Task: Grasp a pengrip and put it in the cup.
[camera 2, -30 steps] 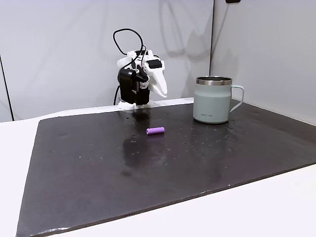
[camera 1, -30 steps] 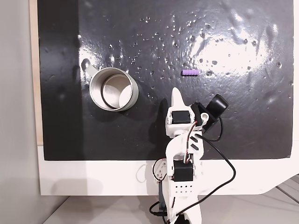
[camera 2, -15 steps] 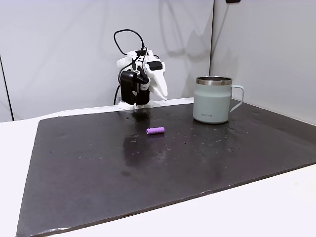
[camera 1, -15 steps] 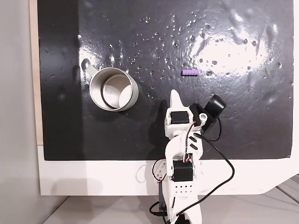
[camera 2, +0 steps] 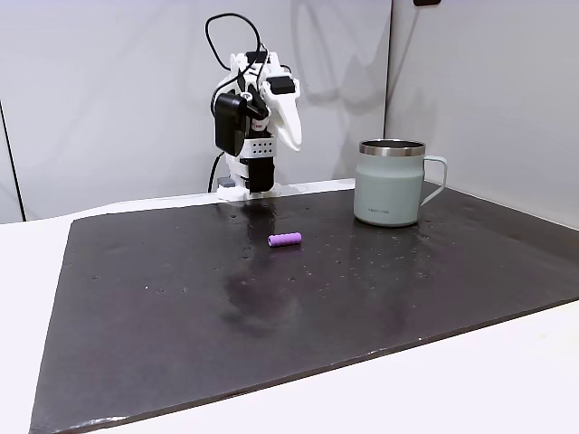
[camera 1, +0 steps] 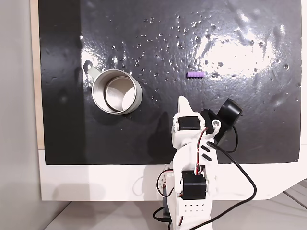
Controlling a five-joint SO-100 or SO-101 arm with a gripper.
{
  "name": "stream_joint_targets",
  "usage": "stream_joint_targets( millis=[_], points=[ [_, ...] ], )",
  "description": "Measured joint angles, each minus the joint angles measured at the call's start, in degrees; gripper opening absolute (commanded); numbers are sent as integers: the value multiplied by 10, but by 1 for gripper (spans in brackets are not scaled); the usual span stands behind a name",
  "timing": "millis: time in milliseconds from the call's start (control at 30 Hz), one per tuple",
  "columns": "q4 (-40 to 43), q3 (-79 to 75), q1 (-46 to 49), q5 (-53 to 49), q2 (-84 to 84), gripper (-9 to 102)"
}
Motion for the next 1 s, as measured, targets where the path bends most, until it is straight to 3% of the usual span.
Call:
stream_joint_targets(
  millis=[133, 667, 1000],
  points=[
    [50, -112, 21, -17, -96, 1],
    [263, -485, 127, -68, -504, 22],
    [293, -621, 127, -126, -700, 24]
  ],
)
